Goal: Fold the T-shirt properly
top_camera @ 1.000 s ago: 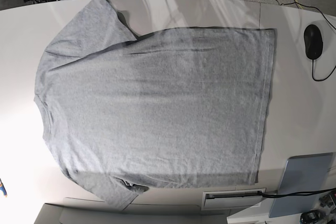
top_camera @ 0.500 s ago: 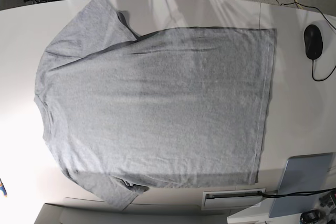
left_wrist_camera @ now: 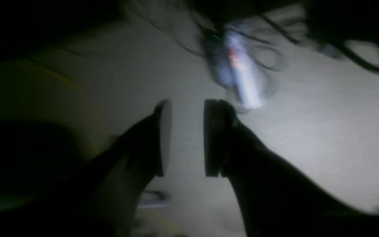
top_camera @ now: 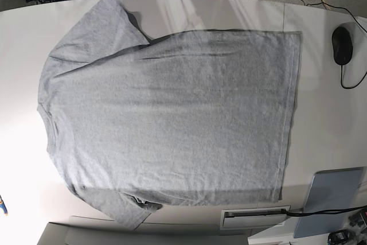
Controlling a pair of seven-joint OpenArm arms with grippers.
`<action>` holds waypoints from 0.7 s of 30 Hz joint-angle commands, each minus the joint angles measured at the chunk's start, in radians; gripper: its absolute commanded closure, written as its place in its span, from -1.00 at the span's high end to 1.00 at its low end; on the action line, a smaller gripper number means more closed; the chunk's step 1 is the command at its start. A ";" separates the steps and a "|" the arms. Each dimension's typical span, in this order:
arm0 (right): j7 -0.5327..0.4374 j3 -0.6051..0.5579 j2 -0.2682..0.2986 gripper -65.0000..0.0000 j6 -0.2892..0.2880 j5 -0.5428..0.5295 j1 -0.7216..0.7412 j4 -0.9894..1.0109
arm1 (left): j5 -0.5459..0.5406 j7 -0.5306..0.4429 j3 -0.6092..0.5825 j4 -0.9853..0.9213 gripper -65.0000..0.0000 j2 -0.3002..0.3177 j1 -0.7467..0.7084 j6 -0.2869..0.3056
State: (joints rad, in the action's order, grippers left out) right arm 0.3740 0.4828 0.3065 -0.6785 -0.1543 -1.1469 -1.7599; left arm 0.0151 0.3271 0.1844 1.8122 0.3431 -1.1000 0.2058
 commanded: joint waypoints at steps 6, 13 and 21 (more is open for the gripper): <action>0.021 0.213 0.007 -0.25 -0.002 -0.006 -0.048 -0.238 | 0.154 0.047 0.002 0.256 -0.43 0.101 -0.027 -0.056; 0.100 0.332 0.052 -0.25 -0.013 -0.002 0.061 -0.348 | 0.345 0.032 0.002 0.317 -0.43 0.192 0.152 0.123; 0.131 0.331 0.115 -0.25 -0.020 0.037 0.169 -0.348 | 0.345 -0.037 0.001 0.201 -0.15 0.277 0.365 0.267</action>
State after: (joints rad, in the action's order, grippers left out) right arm 0.5167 0.8021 0.4076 -0.7082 -0.1226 -0.9695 -2.0956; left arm 0.3592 0.2985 0.1787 1.9999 0.6094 -0.7284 0.4820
